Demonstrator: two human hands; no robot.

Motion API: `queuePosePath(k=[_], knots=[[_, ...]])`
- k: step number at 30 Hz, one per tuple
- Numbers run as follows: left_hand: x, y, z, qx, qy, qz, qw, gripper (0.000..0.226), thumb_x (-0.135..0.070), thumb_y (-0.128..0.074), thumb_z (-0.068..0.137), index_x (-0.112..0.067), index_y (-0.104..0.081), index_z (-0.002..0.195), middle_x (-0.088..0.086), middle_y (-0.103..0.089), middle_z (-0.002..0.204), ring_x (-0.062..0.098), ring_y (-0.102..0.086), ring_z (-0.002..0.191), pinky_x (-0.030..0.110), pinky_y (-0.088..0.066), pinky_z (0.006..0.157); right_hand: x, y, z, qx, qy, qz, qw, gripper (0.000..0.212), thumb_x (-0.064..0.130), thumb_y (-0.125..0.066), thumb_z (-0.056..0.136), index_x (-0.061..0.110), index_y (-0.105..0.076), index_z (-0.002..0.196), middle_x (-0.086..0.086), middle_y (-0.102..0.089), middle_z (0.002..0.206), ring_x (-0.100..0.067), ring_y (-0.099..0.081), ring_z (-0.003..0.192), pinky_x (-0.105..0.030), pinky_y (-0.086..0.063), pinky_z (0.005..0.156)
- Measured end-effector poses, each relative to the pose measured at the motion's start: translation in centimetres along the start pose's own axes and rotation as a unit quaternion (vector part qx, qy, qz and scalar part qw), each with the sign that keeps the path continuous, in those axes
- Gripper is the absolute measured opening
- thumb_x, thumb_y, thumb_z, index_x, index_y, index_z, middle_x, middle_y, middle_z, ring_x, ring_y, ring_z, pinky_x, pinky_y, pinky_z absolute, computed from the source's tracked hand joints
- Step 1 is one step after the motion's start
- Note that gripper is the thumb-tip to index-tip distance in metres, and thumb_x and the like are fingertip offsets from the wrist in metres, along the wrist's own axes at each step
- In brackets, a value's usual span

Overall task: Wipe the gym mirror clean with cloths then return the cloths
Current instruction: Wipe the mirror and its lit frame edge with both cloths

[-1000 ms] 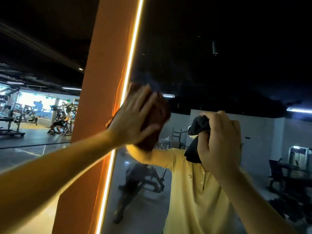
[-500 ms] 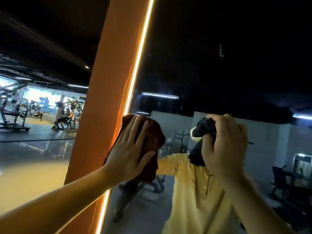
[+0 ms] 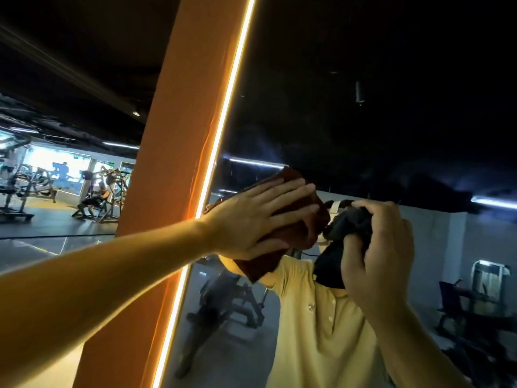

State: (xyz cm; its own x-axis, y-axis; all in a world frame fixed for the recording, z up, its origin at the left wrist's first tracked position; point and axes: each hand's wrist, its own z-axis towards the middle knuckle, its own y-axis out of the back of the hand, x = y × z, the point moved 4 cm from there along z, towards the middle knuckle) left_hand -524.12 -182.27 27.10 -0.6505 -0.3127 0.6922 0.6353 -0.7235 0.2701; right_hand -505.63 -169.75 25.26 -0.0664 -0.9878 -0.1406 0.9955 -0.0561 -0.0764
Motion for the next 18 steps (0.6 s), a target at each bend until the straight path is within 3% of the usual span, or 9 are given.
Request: queuePosePath(k=[3,5,7,9,11,13,14,16,18], knots=[[7.3,2.8,2.4,-0.020,0.124,-0.005,0.992,0.076,-0.064,-0.020,0.108,-0.019,-0.010,0.168,0.011,0.002,0.176,0.028,0.002,0.163,0.052,-0.004,0.132,0.3,-0.4,0.0,0.031,0.015,-0.016,0.999,0.034,0.017,-0.049,0.085,0.004,-0.061,0.115,-0.014,-0.065,0.103,-0.030,-0.062,0.086,-0.036,-0.041,0.082],[9.9,4.3,4.9,-0.066,0.264,-0.049,0.961,0.078,-0.063,-0.016,0.108,-0.014,-0.011,0.168,0.014,-0.001,0.176,0.030,0.001,0.163,0.054,-0.008,0.131,0.4,-0.6,-0.1,0.044,0.017,-0.030,0.998,0.038,0.020,-0.048,0.085,0.004,-0.061,0.118,-0.014,-0.065,0.106,-0.031,-0.063,0.090,-0.041,-0.045,0.085],[8.5,4.4,7.7,-0.111,0.354,-0.087,0.925,0.072,-0.055,-0.022,0.111,-0.013,-0.009,0.168,0.014,0.001,0.176,0.029,0.004,0.163,0.049,-0.003,0.132,0.2,-0.3,0.2,0.019,0.001,-0.016,1.000,0.039,0.018,-0.049,0.084,0.004,-0.061,0.118,-0.014,-0.065,0.107,-0.031,-0.062,0.092,-0.043,-0.047,0.084],[3.6,3.7,9.7,-0.138,0.298,-0.092,0.940,0.068,-0.050,-0.029,0.111,-0.016,-0.010,0.167,0.013,-0.003,0.176,0.027,0.002,0.162,0.044,0.001,0.132,-0.2,0.4,0.5,-0.043,-0.047,0.027,0.998,0.036,0.011,-0.050,0.084,0.001,-0.060,0.118,-0.014,-0.063,0.108,-0.029,-0.060,0.092,-0.045,-0.048,0.082],[-1.8,2.1,9.6,-0.106,0.125,-0.066,0.984,0.067,-0.049,-0.030,0.109,-0.019,-0.012,0.167,0.012,-0.007,0.175,0.027,-0.001,0.163,0.044,0.001,0.131,-0.5,1.1,0.7,-0.104,-0.090,0.050,0.989,0.034,0.003,-0.051,0.086,-0.001,-0.058,0.119,-0.012,-0.061,0.110,-0.023,-0.056,0.095,-0.040,-0.047,0.083],[-2.6,1.4,8.1,-0.051,-0.011,-0.024,0.998,0.067,-0.051,-0.026,0.110,-0.020,-0.012,0.168,0.009,-0.004,0.176,0.026,0.003,0.163,0.044,0.004,0.132,-0.5,1.2,0.6,-0.106,-0.097,0.022,0.989,0.035,0.000,-0.051,0.085,-0.002,-0.059,0.119,-0.015,-0.062,0.108,-0.024,-0.056,0.093,-0.033,-0.040,0.083],[-1.1,1.6,7.7,-0.036,-0.037,-0.009,0.999,0.068,-0.053,-0.027,0.109,-0.022,-0.011,0.168,0.008,-0.002,0.177,0.025,0.004,0.163,0.044,0.006,0.131,-0.5,1.1,0.6,-0.089,-0.095,0.009,0.991,0.036,0.001,-0.051,0.083,-0.002,-0.059,0.118,-0.016,-0.062,0.106,-0.029,-0.058,0.091,-0.033,-0.037,0.082],[3.4,2.6,7.3,-0.022,0.034,-0.003,0.999,0.071,-0.055,-0.030,0.107,-0.024,-0.012,0.168,0.006,0.000,0.177,0.025,0.002,0.163,0.051,-0.001,0.132,-0.3,0.8,0.6,-0.061,-0.083,-0.019,0.994,0.037,0.001,-0.053,0.080,-0.002,-0.061,0.116,-0.017,-0.062,0.104,-0.034,-0.060,0.089,-0.039,-0.039,0.082],[7.4,3.9,6.4,-0.057,0.196,-0.043,0.978,0.072,-0.056,-0.025,0.107,-0.019,-0.016,0.168,0.009,-0.002,0.177,0.028,-0.003,0.163,0.058,-0.013,0.129,-0.1,0.7,0.7,-0.056,-0.064,-0.048,0.995,0.035,0.000,-0.055,0.080,-0.002,-0.062,0.114,-0.018,-0.063,0.103,-0.035,-0.062,0.089,-0.042,-0.040,0.082]])
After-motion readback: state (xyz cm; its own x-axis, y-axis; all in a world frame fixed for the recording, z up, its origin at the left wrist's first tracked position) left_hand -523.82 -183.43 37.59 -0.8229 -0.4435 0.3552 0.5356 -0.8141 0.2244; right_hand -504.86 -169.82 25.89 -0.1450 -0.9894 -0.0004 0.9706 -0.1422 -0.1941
